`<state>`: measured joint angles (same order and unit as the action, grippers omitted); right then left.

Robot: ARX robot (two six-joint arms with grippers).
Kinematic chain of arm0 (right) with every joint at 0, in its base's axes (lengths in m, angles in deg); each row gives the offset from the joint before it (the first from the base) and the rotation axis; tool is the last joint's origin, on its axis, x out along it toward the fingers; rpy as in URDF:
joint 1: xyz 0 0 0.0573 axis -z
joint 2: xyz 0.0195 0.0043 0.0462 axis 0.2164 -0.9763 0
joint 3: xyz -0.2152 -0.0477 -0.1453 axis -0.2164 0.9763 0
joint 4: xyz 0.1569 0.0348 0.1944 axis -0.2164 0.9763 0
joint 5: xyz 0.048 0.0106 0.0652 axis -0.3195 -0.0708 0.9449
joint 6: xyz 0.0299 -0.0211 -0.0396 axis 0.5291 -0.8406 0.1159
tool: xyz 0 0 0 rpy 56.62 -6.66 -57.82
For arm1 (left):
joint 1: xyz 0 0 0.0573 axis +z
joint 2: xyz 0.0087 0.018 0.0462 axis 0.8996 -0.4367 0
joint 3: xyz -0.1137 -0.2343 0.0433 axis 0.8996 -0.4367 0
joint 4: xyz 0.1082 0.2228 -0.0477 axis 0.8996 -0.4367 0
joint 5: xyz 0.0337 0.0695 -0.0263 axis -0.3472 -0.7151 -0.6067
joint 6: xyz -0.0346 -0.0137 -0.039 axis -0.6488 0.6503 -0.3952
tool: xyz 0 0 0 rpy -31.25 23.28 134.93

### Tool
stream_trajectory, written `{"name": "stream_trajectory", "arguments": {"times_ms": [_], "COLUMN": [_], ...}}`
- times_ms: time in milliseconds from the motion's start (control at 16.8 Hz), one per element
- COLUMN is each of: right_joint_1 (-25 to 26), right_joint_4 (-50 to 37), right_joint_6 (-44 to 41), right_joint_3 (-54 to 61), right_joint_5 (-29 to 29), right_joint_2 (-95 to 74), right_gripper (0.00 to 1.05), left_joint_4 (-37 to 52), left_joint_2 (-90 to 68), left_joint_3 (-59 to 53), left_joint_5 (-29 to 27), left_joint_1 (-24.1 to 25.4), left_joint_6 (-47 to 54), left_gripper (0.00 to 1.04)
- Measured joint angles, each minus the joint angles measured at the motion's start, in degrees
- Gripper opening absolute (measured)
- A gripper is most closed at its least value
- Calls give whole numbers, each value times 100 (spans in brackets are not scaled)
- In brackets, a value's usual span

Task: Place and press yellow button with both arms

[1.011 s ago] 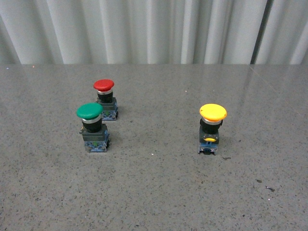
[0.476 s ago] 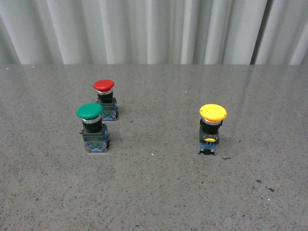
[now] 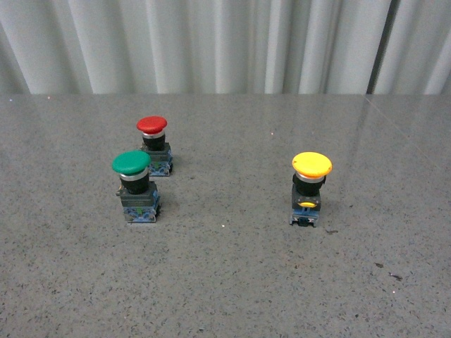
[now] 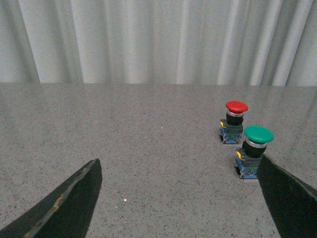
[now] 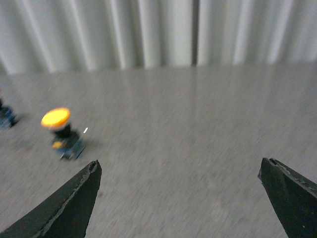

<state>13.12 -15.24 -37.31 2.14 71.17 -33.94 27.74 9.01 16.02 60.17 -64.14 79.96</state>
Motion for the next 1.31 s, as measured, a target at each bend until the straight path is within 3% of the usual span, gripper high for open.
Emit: {"name": "stream_trajectory", "arguments": {"times_ms": [59, 178, 416, 535, 714, 952, 1011, 1309], "right_joint_1": [232, 219, -468, -898, -1303, -1510, -1574, -1912], "right_joint_4": [352, -568, -3018, -3578, -3665, -3445, -3394, -3204], "right_joint_6": [352, 916, 804, 608, 326, 4, 4, 11], "right_joint_3": [-144, -608, -2002, -2662, -3560, -3773, -3790, -4004], "right_joint_5": [566, 984, 772, 664, 518, 385, 367, 127], "right_joint_2": [-291, -1283, -4258, -5696, -7410, -8266, -8312, -8478], "right_gripper": [98, 98, 98, 98, 98, 98, 93, 40], "left_joint_4": [0, 0, 2, 2, 2, 2, 2, 2], "left_joint_2": [0, 0, 0, 0, 0, 0, 0, 0], "left_joint_3": [0, 0, 0, 0, 0, 0, 0, 0], "left_joint_5": [0, 4, 0, 0, 0, 2, 0, 2], "left_joint_1": [0, 0, 0, 0, 0, 0, 0, 0], "left_joint_6": [2, -2, -2, -2, -2, -2, -2, -2], "left_gripper": [100, 98, 98, 98, 98, 98, 98, 98]}}
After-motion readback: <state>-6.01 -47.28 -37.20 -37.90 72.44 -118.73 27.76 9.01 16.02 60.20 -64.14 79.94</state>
